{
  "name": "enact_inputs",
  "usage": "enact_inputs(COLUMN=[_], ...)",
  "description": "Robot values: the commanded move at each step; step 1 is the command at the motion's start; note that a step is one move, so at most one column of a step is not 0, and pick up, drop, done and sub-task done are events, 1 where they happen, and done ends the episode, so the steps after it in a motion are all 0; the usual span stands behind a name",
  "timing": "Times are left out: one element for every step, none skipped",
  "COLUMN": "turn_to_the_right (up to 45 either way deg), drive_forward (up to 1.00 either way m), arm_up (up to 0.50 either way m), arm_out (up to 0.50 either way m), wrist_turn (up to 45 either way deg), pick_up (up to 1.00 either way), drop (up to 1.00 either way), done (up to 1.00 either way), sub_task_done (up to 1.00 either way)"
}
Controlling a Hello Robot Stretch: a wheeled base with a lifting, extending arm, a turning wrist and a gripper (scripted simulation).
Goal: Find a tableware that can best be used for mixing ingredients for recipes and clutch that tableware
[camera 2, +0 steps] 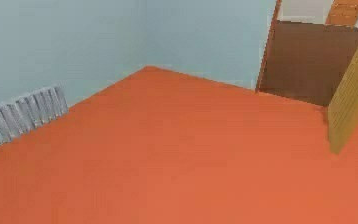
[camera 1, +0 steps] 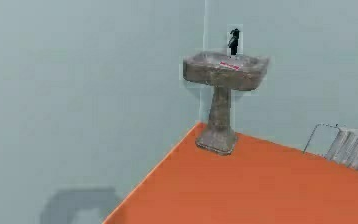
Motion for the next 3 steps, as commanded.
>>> enact_inputs(turn_to_the_right=[45.0,45.0,21.0], drive_forward=[0.0,0.0,0.0], arm_up=[0.0,0.0,0.0], arm_out=[0.0,0.0,0.0], wrist_turn=[0.0,0.0,0.0], pick_up=[0.0,0.0,0.0], drop=[0.0,0.0,0.0], done=[0.0,0.0,0.0], sub_task_done=[0.0,0.0,0.0])
